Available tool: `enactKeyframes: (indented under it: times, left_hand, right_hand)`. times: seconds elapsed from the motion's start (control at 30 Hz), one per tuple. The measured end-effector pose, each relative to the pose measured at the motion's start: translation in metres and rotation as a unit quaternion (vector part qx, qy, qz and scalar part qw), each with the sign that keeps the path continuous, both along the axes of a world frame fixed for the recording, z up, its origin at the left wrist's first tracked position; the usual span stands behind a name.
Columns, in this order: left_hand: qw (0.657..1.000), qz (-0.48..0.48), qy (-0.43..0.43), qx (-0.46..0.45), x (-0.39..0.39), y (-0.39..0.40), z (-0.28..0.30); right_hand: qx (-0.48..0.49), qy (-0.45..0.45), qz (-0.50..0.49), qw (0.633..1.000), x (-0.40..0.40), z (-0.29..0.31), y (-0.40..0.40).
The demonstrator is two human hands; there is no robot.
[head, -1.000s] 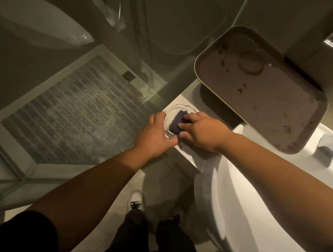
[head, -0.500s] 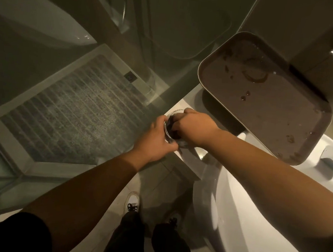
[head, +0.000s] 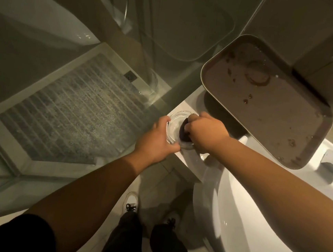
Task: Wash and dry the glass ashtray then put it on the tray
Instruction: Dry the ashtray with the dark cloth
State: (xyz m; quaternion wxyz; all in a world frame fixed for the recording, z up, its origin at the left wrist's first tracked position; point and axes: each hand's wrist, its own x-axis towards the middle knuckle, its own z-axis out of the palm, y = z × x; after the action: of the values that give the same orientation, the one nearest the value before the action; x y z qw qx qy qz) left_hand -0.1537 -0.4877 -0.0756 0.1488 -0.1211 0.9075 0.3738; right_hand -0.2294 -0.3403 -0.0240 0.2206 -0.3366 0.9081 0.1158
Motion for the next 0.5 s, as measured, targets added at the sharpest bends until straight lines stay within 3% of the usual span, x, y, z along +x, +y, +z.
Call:
enactKeyframes:
  times: [0.23,0.5]
  left_hand:
    - [1.000,-0.020,0.008,0.009,0.001,-0.005,-0.003]
    - [0.999,-0.022,0.018,0.028,0.000,-0.007,-0.002]
  right_hand:
    - [-0.068,-0.017,0.032,0.997,0.002,-0.007,-0.003]
    - [-0.128,-0.031,-0.051,0.990,-0.002,-0.010,-0.021]
